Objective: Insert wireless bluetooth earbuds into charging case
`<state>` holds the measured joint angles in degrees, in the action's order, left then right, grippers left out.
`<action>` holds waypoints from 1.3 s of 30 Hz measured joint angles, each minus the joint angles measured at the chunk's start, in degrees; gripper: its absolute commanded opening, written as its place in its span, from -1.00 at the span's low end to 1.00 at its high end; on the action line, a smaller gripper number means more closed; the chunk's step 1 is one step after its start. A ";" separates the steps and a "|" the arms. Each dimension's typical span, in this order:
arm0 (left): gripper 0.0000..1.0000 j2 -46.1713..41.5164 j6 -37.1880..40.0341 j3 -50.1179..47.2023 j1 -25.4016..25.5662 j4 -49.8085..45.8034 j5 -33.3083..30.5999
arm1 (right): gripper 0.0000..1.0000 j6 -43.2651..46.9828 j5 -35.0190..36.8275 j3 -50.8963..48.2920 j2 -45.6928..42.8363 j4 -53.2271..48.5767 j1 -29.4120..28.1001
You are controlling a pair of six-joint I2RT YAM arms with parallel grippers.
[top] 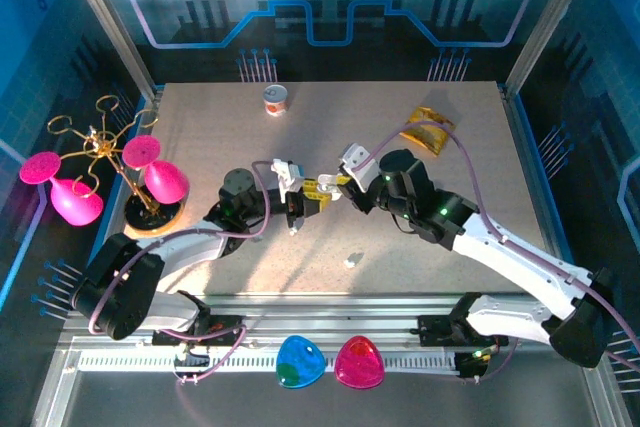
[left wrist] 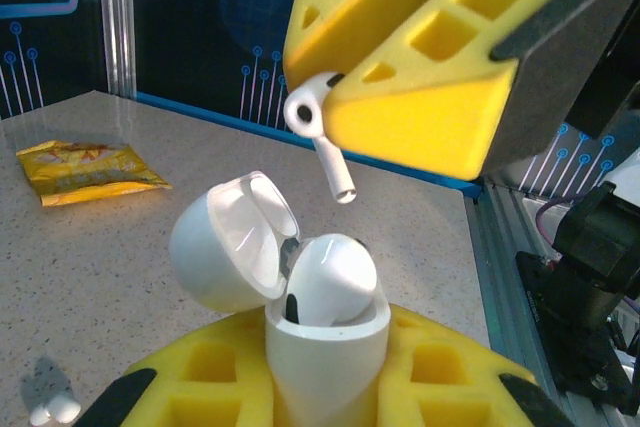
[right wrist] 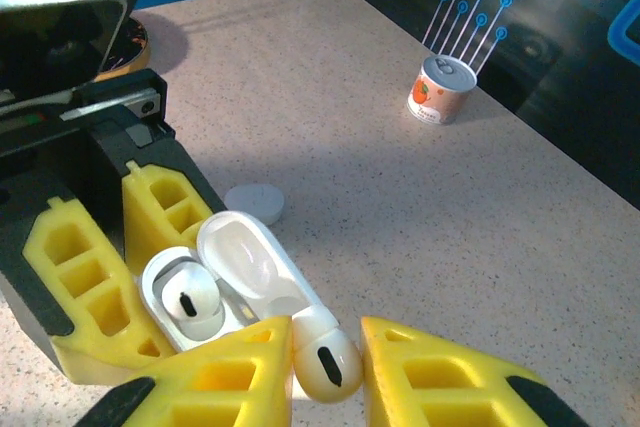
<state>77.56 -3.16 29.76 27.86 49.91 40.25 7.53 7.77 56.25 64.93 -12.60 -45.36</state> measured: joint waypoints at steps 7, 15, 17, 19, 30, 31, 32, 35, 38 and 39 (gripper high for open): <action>-1.00 -0.02 -1.49 0.74 -0.02 -0.87 -0.24 | -0.62 1.53 -0.24 0.02 1.31 -0.63 0.00; -1.00 -0.02 -2.80 0.96 -0.28 -1.29 -0.42 | -0.60 3.43 -0.90 0.02 1.97 -0.85 0.00; -1.00 -0.02 -2.97 0.96 -0.28 -1.29 -0.42 | -0.56 3.89 -1.29 0.02 1.97 -0.87 0.00; -1.00 -0.02 -2.99 0.96 -0.33 -1.29 -0.42 | -0.50 4.22 -2.10 0.02 1.97 -0.96 0.00; -1.00 0.00 -4.35 0.96 -0.37 -1.16 -0.42 | -0.03 4.24 -4.33 0.02 1.92 -1.07 -0.07; -1.00 0.00 -4.37 0.96 -0.39 -1.11 -0.42 | 0.00 4.07 -4.35 0.02 1.79 -1.05 -0.07; -1.00 0.00 -4.42 0.96 -0.44 -0.85 -0.42 | 0.04 3.65 -4.35 0.00 1.46 -1.01 -0.07; -1.00 0.15 -4.46 0.94 -0.76 0.74 -0.39 | 0.10 1.99 -4.87 -0.22 -0.83 -0.02 0.20; -1.00 0.85 -4.48 0.59 -1.07 3.93 0.04 | 0.15 -1.49 -6.75 -0.63 -3.91 1.62 2.05; -1.00 1.20 -4.48 0.26 -1.09 5.22 0.42 | 0.17 -3.41 -7.45 -0.63 -4.72 2.01 3.39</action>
<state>78.76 -7.64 30.02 26.76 55.13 40.66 4.12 0.32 55.61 60.20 -10.59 -41.98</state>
